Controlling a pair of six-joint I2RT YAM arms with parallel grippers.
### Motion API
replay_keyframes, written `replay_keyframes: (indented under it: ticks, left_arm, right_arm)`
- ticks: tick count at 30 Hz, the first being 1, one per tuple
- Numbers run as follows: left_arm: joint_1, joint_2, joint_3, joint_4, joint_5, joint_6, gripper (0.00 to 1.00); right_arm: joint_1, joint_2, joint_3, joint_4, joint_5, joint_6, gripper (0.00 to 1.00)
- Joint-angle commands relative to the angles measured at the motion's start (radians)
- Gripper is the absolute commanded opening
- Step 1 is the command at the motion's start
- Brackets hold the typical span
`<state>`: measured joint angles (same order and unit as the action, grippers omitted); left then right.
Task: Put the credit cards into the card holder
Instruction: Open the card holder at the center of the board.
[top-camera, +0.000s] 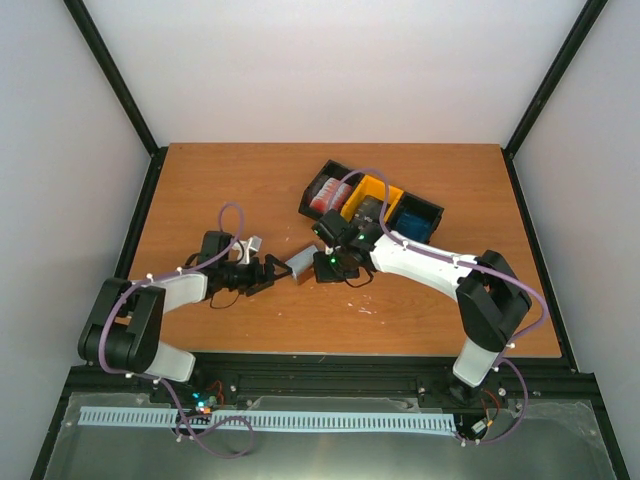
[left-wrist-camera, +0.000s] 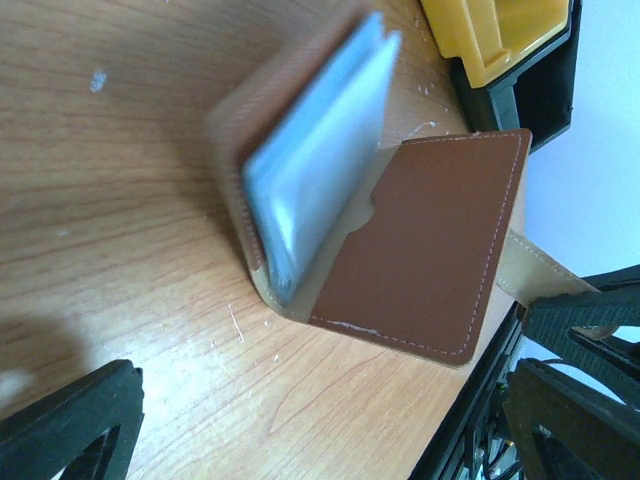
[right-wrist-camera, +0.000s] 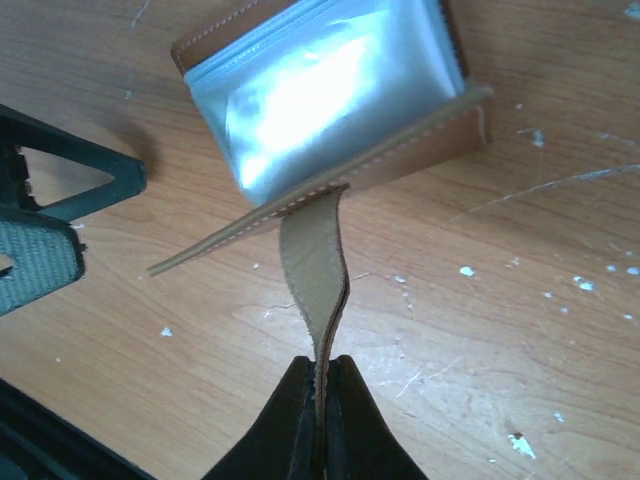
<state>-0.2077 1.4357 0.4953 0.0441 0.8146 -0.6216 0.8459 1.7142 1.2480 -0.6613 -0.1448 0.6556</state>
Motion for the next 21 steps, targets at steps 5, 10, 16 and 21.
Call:
replay_keyframes:
  ticks: [5,10,16,21]
  left_arm:
    - [0.004,0.043,0.097,0.01,-0.033,0.016,1.0]
    - [0.004,0.053,0.113,0.004,-0.066,0.015,0.96]
    - [0.002,0.084,0.118,0.001,-0.044,0.005,0.87]
    - [-0.025,0.107,0.121,0.029,0.037,-0.006,0.86]
  right_arm:
    - [-0.013,-0.004,-0.054,-0.052,0.14,-0.012,0.03]
    - [-0.036,-0.011,-0.119,-0.061,0.208,-0.006,0.03]
    - [-0.059,0.004,-0.141,-0.049,0.244,-0.016,0.03]
    - [-0.059,-0.003,-0.12,-0.016,0.228,-0.064,0.03]
